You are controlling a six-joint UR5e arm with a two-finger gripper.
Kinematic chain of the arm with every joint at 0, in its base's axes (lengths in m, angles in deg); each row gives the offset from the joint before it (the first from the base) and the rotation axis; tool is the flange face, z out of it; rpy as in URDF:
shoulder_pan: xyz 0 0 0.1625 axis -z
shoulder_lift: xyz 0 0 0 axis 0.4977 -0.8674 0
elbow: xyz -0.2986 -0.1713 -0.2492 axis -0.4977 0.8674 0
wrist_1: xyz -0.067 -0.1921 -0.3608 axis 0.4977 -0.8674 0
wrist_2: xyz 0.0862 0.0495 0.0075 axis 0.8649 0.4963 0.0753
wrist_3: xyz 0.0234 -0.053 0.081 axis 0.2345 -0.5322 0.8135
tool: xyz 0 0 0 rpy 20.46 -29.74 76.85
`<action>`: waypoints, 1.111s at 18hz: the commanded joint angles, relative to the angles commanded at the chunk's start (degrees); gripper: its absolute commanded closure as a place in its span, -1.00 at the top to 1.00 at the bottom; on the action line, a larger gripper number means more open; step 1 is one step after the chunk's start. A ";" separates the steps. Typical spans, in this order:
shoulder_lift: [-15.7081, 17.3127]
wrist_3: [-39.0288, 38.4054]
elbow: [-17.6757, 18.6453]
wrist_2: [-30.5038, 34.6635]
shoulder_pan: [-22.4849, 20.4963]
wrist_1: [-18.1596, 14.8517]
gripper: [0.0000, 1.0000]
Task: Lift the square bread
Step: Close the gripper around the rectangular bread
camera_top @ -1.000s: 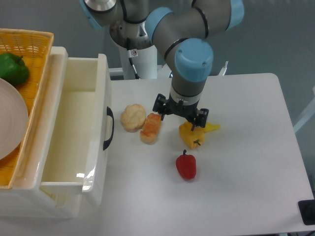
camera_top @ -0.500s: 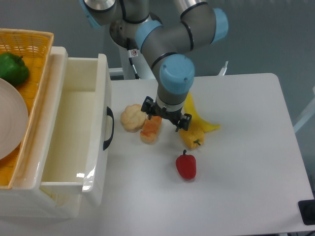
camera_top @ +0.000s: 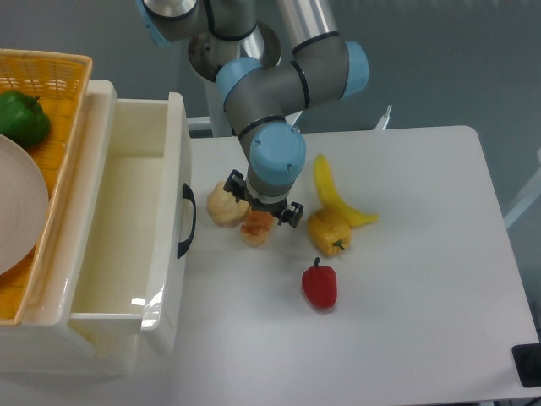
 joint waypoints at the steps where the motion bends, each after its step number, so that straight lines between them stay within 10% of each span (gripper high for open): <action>1: -0.18 -0.09 -0.26 -0.09 0.00 0.00 1.00; 20: -2.55 -0.88 -0.88 -0.26 0.18 0.62 1.00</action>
